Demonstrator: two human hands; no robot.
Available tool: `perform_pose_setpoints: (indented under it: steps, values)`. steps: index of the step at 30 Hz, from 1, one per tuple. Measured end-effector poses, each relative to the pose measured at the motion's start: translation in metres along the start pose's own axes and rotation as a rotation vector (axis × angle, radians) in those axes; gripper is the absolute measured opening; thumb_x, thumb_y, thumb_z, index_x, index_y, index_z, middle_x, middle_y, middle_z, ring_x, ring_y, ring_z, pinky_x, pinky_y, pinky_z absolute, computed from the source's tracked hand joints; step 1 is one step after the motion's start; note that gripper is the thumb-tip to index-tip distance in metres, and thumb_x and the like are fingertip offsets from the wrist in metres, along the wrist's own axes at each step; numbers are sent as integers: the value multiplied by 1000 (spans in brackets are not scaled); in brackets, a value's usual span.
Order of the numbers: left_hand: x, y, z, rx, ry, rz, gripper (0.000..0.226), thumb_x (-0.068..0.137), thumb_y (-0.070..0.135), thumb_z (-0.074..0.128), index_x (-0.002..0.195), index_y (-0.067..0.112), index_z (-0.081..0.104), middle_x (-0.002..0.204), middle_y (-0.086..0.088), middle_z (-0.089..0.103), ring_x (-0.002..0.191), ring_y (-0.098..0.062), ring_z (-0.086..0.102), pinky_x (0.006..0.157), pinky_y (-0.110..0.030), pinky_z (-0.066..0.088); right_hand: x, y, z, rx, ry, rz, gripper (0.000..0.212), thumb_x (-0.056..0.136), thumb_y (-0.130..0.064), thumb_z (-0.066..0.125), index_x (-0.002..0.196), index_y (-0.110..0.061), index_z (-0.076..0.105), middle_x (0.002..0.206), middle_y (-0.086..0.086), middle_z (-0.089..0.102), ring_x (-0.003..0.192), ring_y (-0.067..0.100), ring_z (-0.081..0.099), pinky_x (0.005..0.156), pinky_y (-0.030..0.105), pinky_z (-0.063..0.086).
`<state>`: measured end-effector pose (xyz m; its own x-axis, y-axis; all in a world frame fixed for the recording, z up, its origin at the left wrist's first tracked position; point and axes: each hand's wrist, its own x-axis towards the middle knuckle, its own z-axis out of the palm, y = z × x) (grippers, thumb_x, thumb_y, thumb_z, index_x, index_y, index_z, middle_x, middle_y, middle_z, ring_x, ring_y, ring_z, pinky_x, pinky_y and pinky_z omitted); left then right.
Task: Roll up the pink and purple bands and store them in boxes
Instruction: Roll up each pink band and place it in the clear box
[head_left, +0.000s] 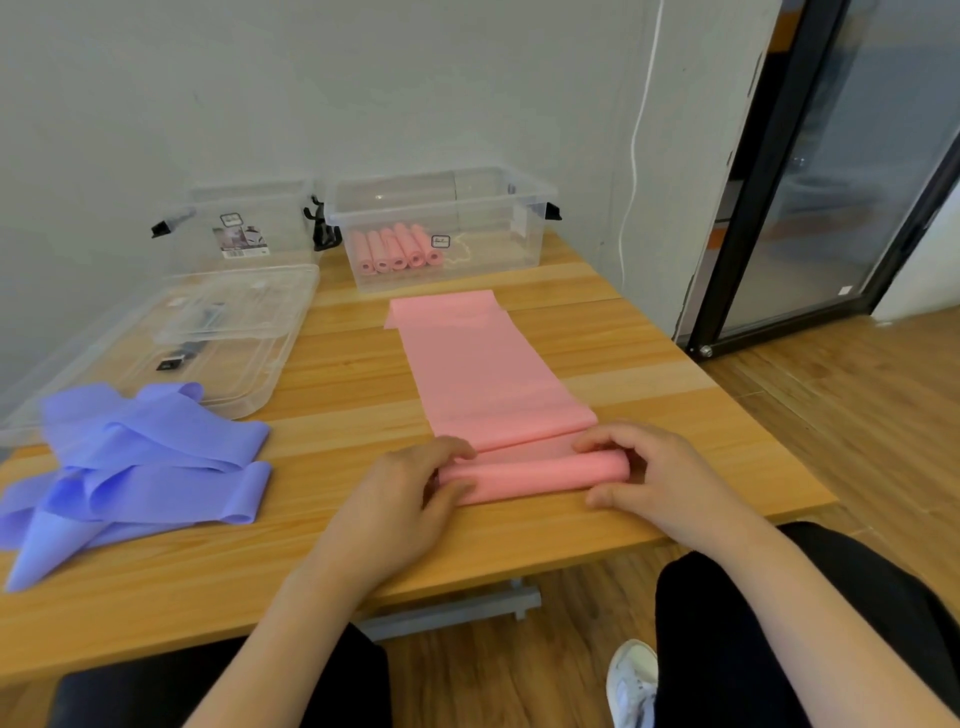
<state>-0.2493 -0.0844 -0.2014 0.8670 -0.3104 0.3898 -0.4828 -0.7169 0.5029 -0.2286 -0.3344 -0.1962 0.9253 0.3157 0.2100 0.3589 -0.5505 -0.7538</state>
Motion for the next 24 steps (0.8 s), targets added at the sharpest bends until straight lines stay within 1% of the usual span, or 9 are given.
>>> perform_pose_setpoints:
  steps: [3,6,8,11,15,18,20,22,24]
  values:
    - [0,0,0,1,-46,29,32,79,38,58,103,19,65,92,10,61,82,17,47,74,2,31,1,1,2,-5,57,-4,35,74,-11,73,80,-43,59,90,-20,63,89,-7,54,73,5,37]
    - [1,2,0,18,-82,37,38,75,46,59,97,17,68,94,10,58,86,9,46,79,3,29,2,2,3,-36,40,-17,33,79,-15,69,83,-46,58,94,-24,59,91,-8,52,76,4,34]
    - [1,1,1,24,-24,18,32,81,38,58,101,16,68,91,6,63,81,5,48,75,4,30,2,2,1,-44,-17,-30,35,75,-18,73,90,-46,58,101,-24,54,99,-8,47,85,5,32]
    - [-2,2,1,19,27,-37,24,86,24,62,110,21,61,85,7,62,67,2,51,69,1,33,1,3,0,-52,20,-26,42,68,-12,77,87,-43,57,99,-20,57,96,-6,51,82,6,36]
    - [-2,1,3,31,-77,19,42,76,46,58,106,18,66,98,12,57,90,6,46,82,2,28,2,4,0,-39,131,-14,35,74,-8,73,77,-41,61,89,-20,63,86,-6,54,73,5,37]
    - [-3,1,3,34,-48,7,40,80,44,52,104,16,68,94,6,63,88,0,50,80,3,28,1,2,0,-19,119,1,37,75,-12,72,83,-45,60,93,-25,61,89,-8,54,76,5,38]
    - [-4,1,3,24,2,-40,36,81,38,53,109,19,65,94,5,66,86,-5,55,76,3,31,0,2,0,-21,85,15,37,76,-13,72,86,-47,59,94,-26,60,88,-10,54,76,5,38]
    - [-4,2,3,17,6,-42,36,81,40,51,110,21,63,95,10,63,84,-5,56,75,2,31,0,2,0,-19,94,23,32,78,-13,70,82,-44,60,87,-22,61,82,-11,53,69,4,36]
    - [-3,2,3,30,-44,18,43,78,48,51,106,20,67,98,13,58,91,0,51,81,2,29,0,1,1,-29,109,17,26,82,-14,66,80,-39,60,82,-19,61,79,-12,52,66,3,35]
